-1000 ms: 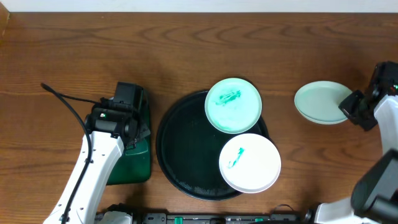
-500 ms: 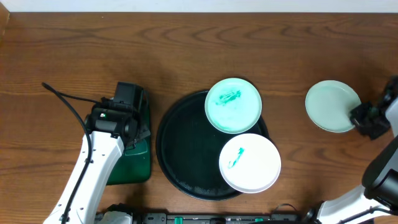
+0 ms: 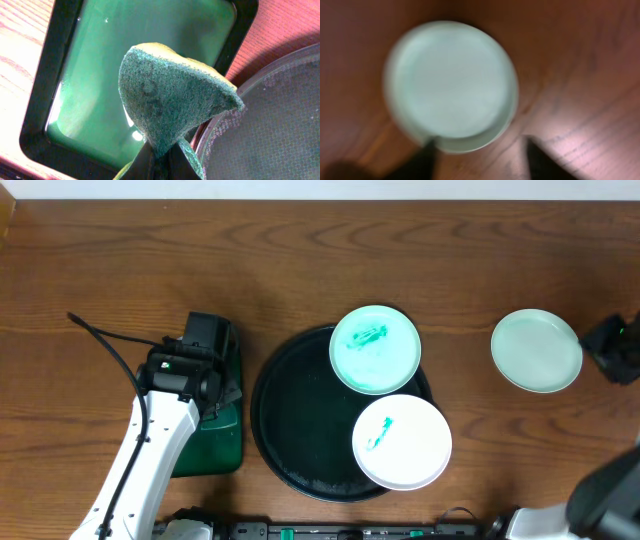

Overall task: Clean dirty plates on tray and stack at the side
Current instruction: 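Release the plate and move the right gripper to the white plate rim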

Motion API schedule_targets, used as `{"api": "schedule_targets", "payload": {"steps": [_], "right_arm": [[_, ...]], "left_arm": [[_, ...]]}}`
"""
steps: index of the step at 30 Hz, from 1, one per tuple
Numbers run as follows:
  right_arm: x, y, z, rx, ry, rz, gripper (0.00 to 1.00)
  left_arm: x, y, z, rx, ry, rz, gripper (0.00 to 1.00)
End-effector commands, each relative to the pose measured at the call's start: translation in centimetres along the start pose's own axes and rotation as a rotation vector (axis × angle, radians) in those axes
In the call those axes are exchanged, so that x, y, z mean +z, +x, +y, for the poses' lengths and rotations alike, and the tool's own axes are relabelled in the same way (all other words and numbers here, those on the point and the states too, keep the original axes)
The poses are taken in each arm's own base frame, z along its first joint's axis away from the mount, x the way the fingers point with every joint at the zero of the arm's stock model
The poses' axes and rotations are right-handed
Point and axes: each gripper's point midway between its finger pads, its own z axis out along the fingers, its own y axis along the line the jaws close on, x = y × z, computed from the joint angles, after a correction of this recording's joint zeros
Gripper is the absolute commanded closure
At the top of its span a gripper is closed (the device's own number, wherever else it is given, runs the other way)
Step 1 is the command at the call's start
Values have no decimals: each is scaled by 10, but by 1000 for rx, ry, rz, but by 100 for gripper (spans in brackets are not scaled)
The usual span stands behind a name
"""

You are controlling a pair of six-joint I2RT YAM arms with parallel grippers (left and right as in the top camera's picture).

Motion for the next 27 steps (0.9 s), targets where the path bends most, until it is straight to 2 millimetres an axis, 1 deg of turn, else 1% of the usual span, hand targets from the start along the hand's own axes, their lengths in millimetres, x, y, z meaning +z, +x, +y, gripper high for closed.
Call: {"api": "schedule_targets", "payload": {"steps": [1, 2, 4, 5, 6, 7, 8, 9, 10, 11, 12, 13, 14, 15, 16, 17, 21, 23, 25, 27], "right_arm": [[-47, 11, 41, -188, -123, -79, 21], [-55, 18, 51, -255, -155, -87, 23], [-70, 35, 72, -376, -210, -102, 22], [-76, 44, 81, -415, -231, -105, 28], [-80, 51, 88, -439, -245, -103, 31], [-82, 60, 95, -466, -256, -96, 42], [-84, 70, 102, -498, -270, -80, 47], [-84, 81, 108, -528, -277, -63, 42], [-85, 91, 115, -553, -294, -44, 21], [-85, 102, 122, -576, -321, -21, 9], [-85, 112, 130, -605, -350, 0, 6], [-85, 124, 138, -632, -377, 25, 18], [-84, 133, 143, -651, -395, 45, 25], [-82, 143, 149, -684, -419, 73, 26], [-82, 155, 156, -733, -453, 101, 15], [-82, 166, 161, -785, -484, 128, 1], [-80, 201, 177, -934, -588, 227, 1], [-76, 211, 181, -965, -598, 256, 1], [-67, 217, 182, -926, -566, 293, 1], [-51, 215, 177, -824, -466, 314, 1]], "left_arm": [[2, 1, 3, 10, -11, 5, 93], [2, 1, 3, 10, -11, 5, 93], [2, 1, 3, 10, -11, 6, 92], [2, 1, 3, 10, -11, 5, 93], [2, 1, 3, 10, -11, 6, 93], [2, 1, 3, 10, -11, 6, 93], [2, 1, 3, 10, -12, 6, 93], [2, 1, 3, 10, -13, 8, 93], [2, 1, 3, 10, -13, 8, 92], [2, 1, 3, 11, -13, 8, 93], [2, 1, 3, 10, -13, 8, 93], [2, 1, 3, 10, -13, 8, 93], [2, 1, 3, 10, -13, 8, 93], [2, 1, 3, 10, -13, 8, 93], [2, 1, 3, 10, -13, 8, 93], [2, 1, 3, 10, -13, 8, 93], [2, 1, 3, 11, -13, 8, 93], [2, 1, 3, 10, -13, 8, 93], [2, 1, 3, 11, -13, 8, 93], [2, 1, 3, 10, -13, 8, 93]]}}
